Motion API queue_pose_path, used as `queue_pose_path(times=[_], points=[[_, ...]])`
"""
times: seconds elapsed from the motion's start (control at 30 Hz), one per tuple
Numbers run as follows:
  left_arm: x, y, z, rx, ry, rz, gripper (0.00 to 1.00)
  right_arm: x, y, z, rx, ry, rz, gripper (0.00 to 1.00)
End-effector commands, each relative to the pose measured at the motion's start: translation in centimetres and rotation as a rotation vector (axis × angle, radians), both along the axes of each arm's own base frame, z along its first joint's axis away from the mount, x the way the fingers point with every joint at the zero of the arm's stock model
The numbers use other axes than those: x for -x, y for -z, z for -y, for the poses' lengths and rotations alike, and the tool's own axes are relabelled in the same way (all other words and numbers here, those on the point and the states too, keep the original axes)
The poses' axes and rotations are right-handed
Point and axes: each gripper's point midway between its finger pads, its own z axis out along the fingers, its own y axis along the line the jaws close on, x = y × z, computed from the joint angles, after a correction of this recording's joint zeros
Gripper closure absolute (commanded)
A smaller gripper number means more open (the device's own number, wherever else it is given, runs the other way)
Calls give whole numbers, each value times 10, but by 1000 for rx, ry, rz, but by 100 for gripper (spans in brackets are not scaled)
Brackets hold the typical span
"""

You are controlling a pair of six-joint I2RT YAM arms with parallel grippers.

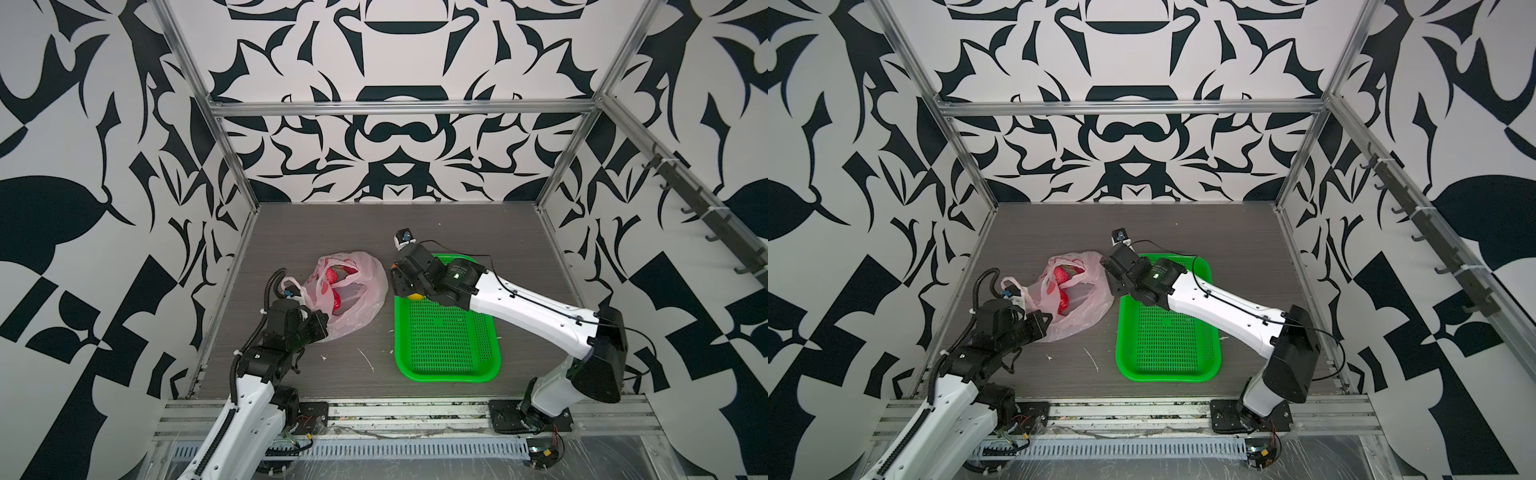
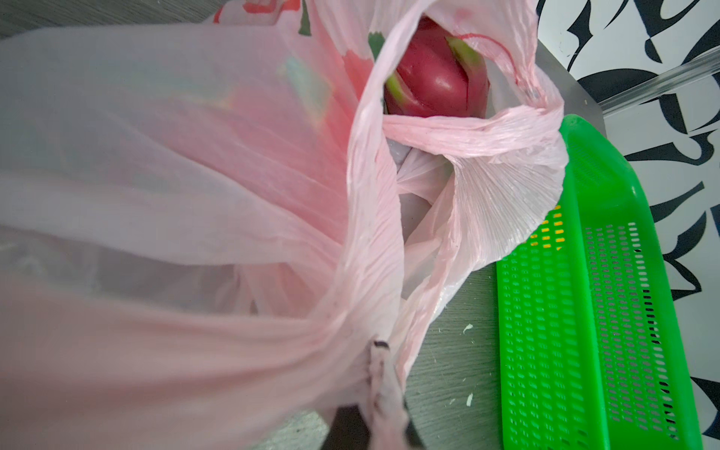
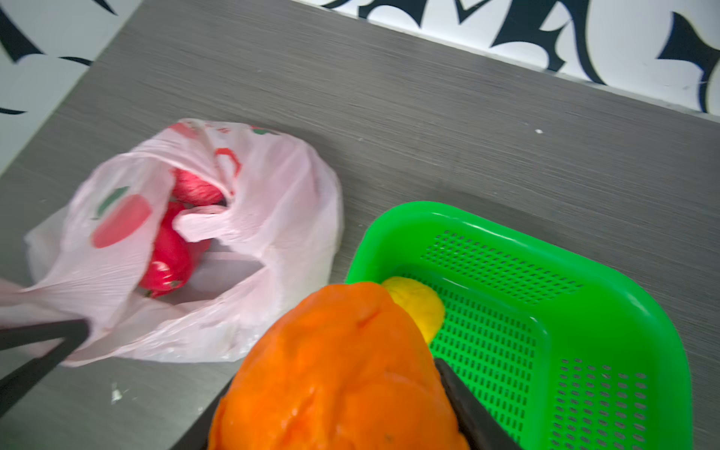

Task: Untie the knot of the plastic bag and take out the fruit
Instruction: Place the fruit in the basket.

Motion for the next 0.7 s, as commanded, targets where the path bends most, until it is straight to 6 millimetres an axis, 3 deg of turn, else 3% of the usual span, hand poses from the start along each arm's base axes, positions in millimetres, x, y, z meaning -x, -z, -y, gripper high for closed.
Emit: queue_pose_path(times=[0.0,0.67], points=[[1,-5,-1,-10,1,5,100,-8,-7,15,-20,17,16,64],[2,-5,1,1,12,2,100,-34,62,74,51,152,-93,65]])
